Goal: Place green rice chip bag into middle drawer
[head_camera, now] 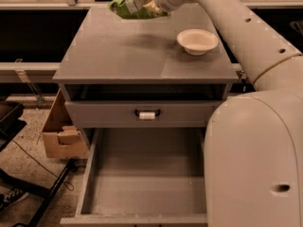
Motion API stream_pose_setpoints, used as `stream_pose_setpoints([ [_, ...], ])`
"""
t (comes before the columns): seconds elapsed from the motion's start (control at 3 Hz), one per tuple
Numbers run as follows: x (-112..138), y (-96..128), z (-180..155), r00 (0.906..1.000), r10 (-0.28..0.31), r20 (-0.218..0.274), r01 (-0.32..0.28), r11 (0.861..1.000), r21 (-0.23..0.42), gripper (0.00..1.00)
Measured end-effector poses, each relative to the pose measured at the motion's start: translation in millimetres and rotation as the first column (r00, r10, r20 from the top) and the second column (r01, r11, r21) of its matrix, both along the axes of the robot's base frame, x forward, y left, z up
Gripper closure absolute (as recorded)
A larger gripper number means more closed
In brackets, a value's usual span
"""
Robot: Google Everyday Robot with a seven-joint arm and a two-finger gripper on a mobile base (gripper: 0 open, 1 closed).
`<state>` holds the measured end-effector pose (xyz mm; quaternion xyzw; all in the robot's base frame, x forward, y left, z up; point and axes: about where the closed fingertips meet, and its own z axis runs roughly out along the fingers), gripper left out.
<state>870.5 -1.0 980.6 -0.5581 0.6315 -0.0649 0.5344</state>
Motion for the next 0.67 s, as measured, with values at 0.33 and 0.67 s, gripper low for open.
stream_pose_setpoints([
  [0.33, -35, -23, 56, 0.9984, -0.011, 0.056, 0.012, 1.000, -0.019, 1.00],
  [0.67, -82, -64, 106, 0.9903, -0.084, 0.111, 0.088, 0.996, -0.031, 1.00],
])
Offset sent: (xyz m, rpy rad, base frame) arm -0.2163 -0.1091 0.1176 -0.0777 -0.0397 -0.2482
